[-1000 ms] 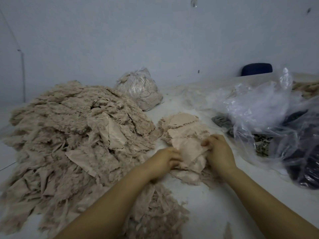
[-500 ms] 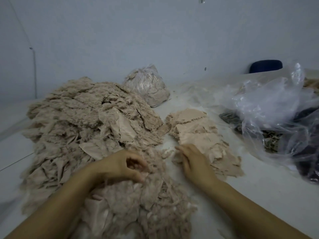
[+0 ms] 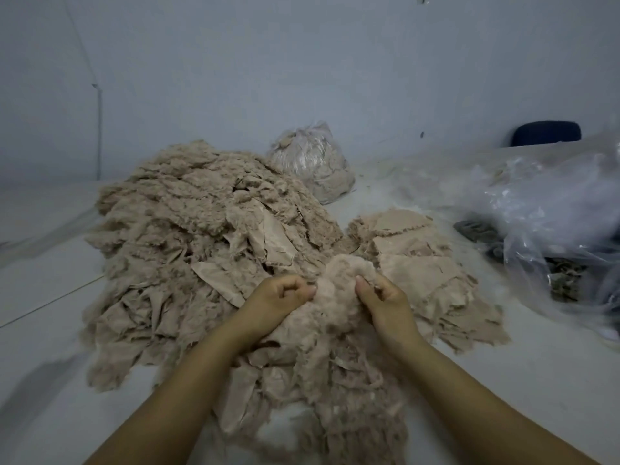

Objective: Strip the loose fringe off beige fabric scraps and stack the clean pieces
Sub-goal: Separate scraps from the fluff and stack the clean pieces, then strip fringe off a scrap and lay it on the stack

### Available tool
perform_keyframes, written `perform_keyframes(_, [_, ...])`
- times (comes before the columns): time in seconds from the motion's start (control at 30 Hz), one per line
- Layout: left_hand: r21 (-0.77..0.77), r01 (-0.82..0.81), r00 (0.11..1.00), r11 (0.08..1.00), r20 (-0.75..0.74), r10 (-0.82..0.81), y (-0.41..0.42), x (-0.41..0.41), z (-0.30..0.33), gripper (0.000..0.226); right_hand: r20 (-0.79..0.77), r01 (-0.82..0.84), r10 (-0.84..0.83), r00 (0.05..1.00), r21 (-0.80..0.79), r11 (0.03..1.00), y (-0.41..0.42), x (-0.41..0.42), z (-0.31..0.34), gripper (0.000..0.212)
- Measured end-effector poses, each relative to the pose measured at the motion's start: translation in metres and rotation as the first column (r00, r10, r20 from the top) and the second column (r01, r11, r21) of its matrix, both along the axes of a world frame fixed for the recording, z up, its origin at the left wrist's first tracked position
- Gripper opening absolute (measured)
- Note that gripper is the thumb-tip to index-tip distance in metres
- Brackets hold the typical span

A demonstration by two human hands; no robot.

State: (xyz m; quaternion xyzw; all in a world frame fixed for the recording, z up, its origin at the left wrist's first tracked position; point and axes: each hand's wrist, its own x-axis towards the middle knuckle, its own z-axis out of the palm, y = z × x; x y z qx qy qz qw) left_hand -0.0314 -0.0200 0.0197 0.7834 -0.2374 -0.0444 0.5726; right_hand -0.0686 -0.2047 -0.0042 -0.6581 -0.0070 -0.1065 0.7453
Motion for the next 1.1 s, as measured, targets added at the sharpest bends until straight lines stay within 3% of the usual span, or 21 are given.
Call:
perform_keyframes(0.13, [0.225,0.148,0.987,0.963,-0.095,-0.130,0.013,0.003,0.000,0.015,0.036,0.087,-0.090,0.995,0.075,0.993,-0.007,0.006,0.004,0.026])
perform_keyframes(0.23, [0.532,0.271,0.962,0.802,-0.127,-0.240,0.021,0.005,0.006,0.032,0.044,0.082,-0.090,0.995,0.167,0.983,-0.011,0.009,0.009,0.028])
perform_keyframes(0.3, [0.587,0.272,0.959,0.762,-0.104,-0.262,0.021,0.005,0.010,0.031,0.081,0.032,-0.043,0.996,0.135,0.990,-0.014,0.009,0.011,0.027])
perform_keyframes(0.33, [0.546,0.250,0.965,0.800,-0.075,-0.251,0.019,0.005,0.013,0.027,0.102,0.002,-0.011,0.995,0.093,0.996,-0.014,0.008,0.014,0.022])
perform_keyframes(0.4, [0.295,0.193,0.981,0.936,-0.086,-0.175,0.007,0.004,0.018,0.031,0.132,-0.083,0.079,0.988,0.027,0.996,-0.018,0.007,0.018,0.020])
perform_keyframes(0.47, [0.075,0.148,0.978,0.986,-0.159,-0.134,-0.008,0.006,0.021,0.037,0.151,-0.165,0.170,0.974,-0.047,0.985,-0.024,0.006,0.022,0.024])
perform_keyframes(0.5, [0.089,0.148,0.976,0.985,-0.175,-0.130,-0.016,0.008,0.020,0.038,0.166,-0.198,0.210,0.963,-0.087,0.976,-0.029,0.006,0.024,0.027])
perform_keyframes(0.57, [0.329,0.192,0.980,0.925,-0.109,-0.165,-0.026,0.013,0.012,0.035,0.170,-0.238,0.255,0.952,-0.119,0.964,-0.039,0.005,0.026,0.042])
perform_keyframes(0.63, [0.423,0.200,0.978,0.884,-0.037,-0.204,-0.030,0.017,0.003,0.013,0.111,-0.267,0.277,0.954,-0.096,0.959,-0.052,0.004,0.026,0.055])
perform_keyframes(0.67, [0.382,0.187,0.982,0.905,-0.039,-0.187,-0.030,0.017,0.002,0.005,0.069,-0.288,0.297,0.952,-0.120,0.950,-0.061,0.005,0.022,0.059])
perform_keyframes(0.8, [0.121,0.134,0.987,0.984,-0.109,-0.121,-0.030,0.016,0.006,0.015,-0.137,-0.298,0.273,0.952,-0.218,0.929,-0.076,0.001,0.010,0.056])
perform_keyframes(0.93, [0.113,0.208,0.970,0.972,-0.149,-0.190,-0.040,0.009,0.009,0.016,-0.184,-0.304,0.286,0.940,-0.078,0.949,-0.062,0.007,0.011,0.018])
perform_keyframes(1.0, [0.089,0.203,0.970,0.975,-0.152,-0.188,-0.044,0.007,0.007,0.018,-0.253,-0.410,0.362,0.897,-0.169,0.897,-0.052,0.008,0.011,0.044])
perform_keyframes(1.1, [0.080,0.108,0.988,0.991,-0.116,-0.098,-0.042,0.009,0.001,0.022,-0.223,-0.303,0.248,0.943,-0.258,0.917,-0.038,0.005,0.012,0.023])
